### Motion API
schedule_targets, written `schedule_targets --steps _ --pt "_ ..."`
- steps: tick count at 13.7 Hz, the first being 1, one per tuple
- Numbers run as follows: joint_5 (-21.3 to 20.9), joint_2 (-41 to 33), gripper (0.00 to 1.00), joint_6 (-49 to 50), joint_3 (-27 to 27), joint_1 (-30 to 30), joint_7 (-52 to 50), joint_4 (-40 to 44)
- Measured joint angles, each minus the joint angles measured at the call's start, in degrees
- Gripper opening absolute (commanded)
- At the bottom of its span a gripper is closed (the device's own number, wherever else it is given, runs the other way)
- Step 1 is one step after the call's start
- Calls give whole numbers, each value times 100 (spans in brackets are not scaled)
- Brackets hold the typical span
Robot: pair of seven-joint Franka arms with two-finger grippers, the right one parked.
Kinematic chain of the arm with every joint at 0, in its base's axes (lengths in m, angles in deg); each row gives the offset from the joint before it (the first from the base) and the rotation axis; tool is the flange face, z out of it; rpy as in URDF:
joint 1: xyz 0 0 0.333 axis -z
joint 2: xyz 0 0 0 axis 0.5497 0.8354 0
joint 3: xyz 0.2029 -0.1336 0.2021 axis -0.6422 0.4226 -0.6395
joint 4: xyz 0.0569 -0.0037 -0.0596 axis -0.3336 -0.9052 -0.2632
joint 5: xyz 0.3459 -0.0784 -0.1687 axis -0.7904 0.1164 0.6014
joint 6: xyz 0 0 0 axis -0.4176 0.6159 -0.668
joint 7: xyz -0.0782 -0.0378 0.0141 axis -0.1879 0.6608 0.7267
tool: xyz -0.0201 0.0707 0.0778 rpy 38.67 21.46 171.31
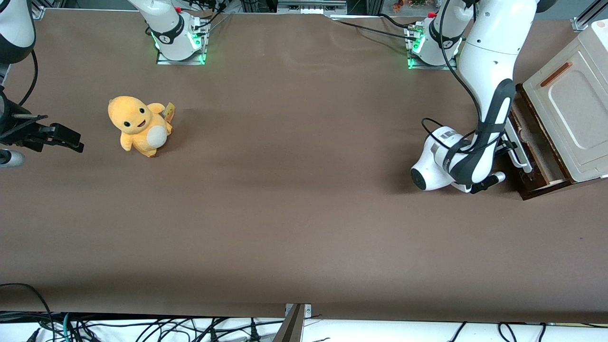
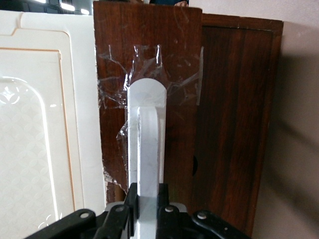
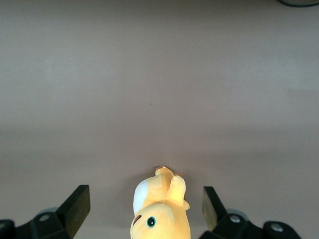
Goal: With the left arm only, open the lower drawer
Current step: 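Pull the gripped handle outward to slide the lower drawer open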
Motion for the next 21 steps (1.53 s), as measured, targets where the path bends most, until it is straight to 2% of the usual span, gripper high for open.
schedule_targets --steps 4,21 --pt "119 0 9 117 63 15 -1 7" --pt "151 1 9 135 91 14 -11 40"
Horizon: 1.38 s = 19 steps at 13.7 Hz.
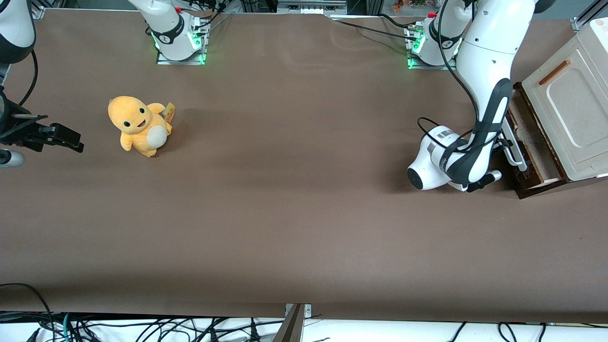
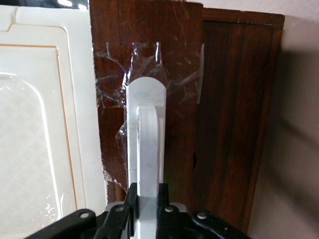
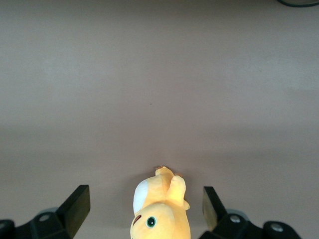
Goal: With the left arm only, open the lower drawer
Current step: 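Pull the gripped handle outward to slide the lower drawer open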
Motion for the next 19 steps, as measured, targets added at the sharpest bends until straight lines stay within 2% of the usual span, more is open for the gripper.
schedule_targets --steps 19 --pt "97 4 8 53 93 0 -55 105"
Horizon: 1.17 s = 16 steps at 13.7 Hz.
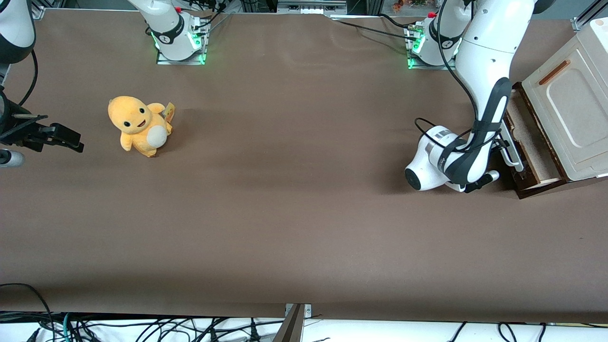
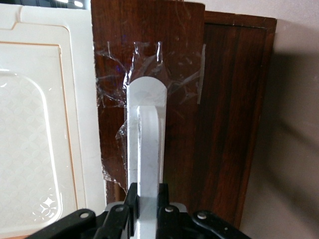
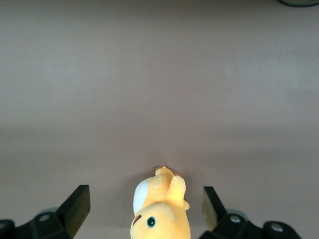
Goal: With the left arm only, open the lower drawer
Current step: 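Pull the gripped handle outward to slide the lower drawer open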
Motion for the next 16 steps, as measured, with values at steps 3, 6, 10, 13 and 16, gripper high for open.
schedule_targets --steps 3,6,10,13,16 --pt "100 0 8 45 33 1 0 51" --pt "204 0 8 122 104 12 -2 88" --pt "205 1 52 125 106 16 -3 90" --pt "286 -2 97 374 136 62 -120 137" --pt "289 -1 97 426 136 73 -172 137"
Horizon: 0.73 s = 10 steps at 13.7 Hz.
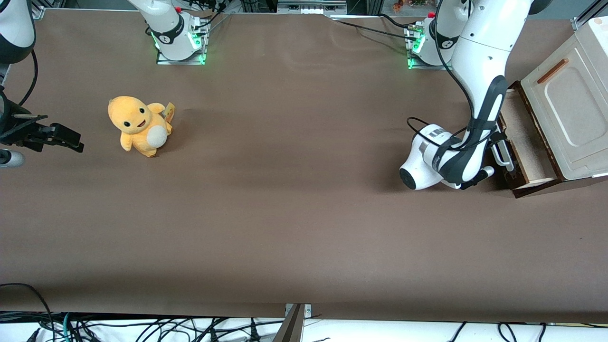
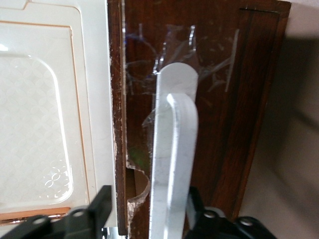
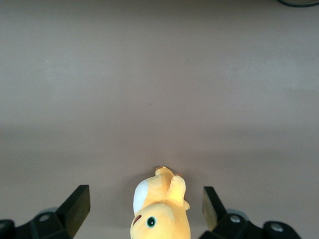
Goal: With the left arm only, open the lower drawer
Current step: 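Pull the gripped handle outward to slide the lower drawer open, then open the left gripper and withdraw it from the drawer handle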
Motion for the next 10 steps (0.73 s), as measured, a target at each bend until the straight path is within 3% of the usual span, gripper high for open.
schedule_targets --steps 10 --pt "51 4 96 8 6 10 -32 50"
